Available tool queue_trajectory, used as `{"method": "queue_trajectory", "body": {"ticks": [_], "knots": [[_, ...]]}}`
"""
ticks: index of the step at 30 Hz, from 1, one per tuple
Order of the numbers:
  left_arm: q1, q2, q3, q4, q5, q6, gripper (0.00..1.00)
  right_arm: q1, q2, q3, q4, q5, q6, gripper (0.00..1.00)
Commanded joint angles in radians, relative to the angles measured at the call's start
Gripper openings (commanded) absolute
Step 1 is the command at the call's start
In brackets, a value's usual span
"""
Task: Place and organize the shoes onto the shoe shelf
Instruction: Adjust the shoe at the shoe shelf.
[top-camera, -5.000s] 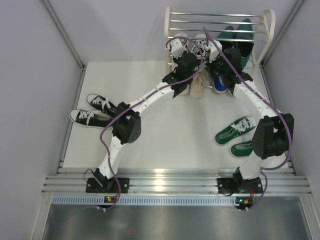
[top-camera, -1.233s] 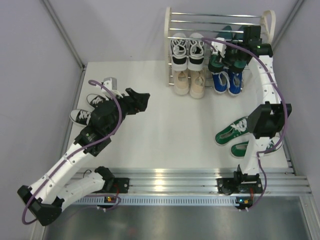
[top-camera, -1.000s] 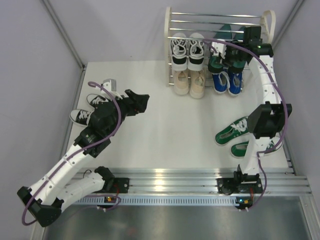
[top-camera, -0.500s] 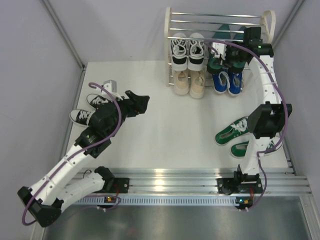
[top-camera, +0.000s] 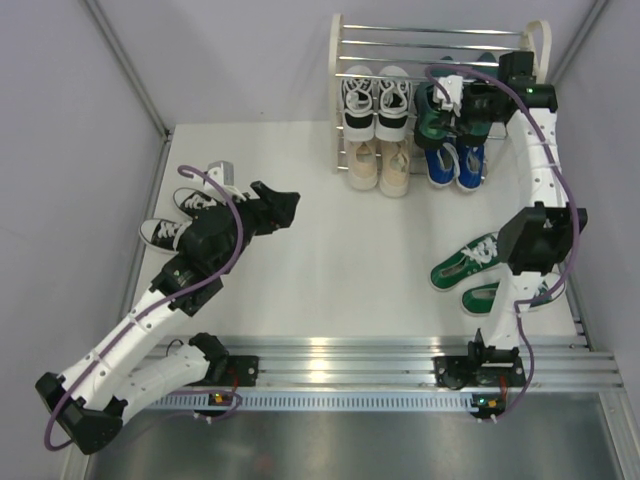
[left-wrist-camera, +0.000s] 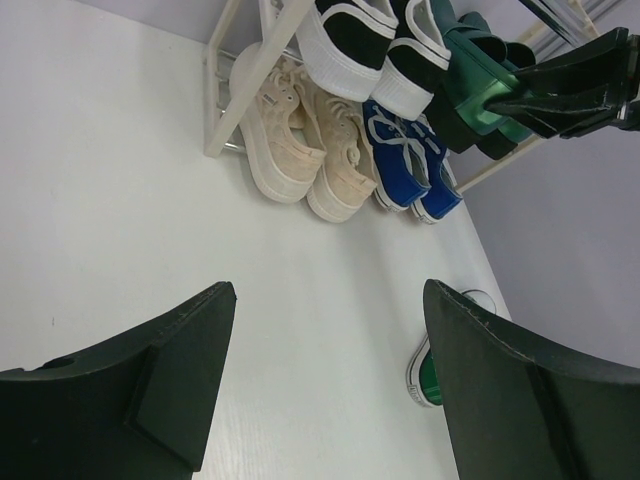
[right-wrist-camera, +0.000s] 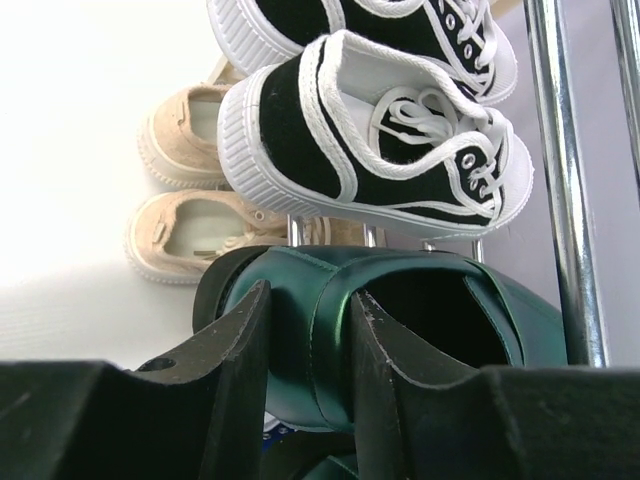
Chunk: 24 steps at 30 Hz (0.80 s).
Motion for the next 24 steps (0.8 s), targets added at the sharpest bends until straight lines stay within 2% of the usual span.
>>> {"method": "queue_trajectory", "body": {"ticks": [1, 6, 9, 10, 11, 13, 14, 16, 20, 24], "knots": [[0.003, 0.0, -0.009, 0.055, 0.016, -0.009, 0.81, -0.018, -0.006, 0.077, 0.094, -0.109, -0.042, 0.05], [0.003, 0.005, -0.009, 0.055, 0.017, -0.011, 0.81, -0.018, 0.006, 0.077, 0.144, -0.1, -0.008, 0.05], [0.003, 0.008, -0.008, 0.058, 0.017, -0.011, 0.81, -0.016, 0.012, 0.076, 0.154, -0.058, 0.003, 0.09], [0.003, 0.006, -0.008, 0.059, 0.017, -0.012, 0.81, -0.018, 0.009, 0.068, 0.157, -0.046, 0.004, 0.13], [0.003, 0.009, -0.008, 0.059, 0.017, -0.011, 0.81, -0.018, 0.003, 0.057, 0.166, -0.025, 0.022, 0.24], [0.003, 0.011, -0.008, 0.06, 0.019, -0.011, 0.81, -0.018, -0.035, -0.007, 0.23, -0.001, 0.047, 0.38], [0.003, 0.012, -0.008, 0.062, 0.019, -0.009, 0.81, -0.018, -0.052, -0.034, 0.27, 0.028, 0.065, 0.48], [0.003, 0.014, -0.009, 0.068, 0.022, -0.011, 0.81, -0.019, -0.1, -0.105, 0.356, 0.048, 0.125, 0.54], [0.003, 0.021, -0.009, 0.075, 0.028, -0.009, 0.81, -0.026, -0.134, -0.128, 0.399, 0.08, 0.229, 0.66], [0.003, 0.02, -0.009, 0.078, 0.031, -0.006, 0.81, -0.029, -0.166, -0.153, 0.46, 0.118, 0.378, 0.72]]}}
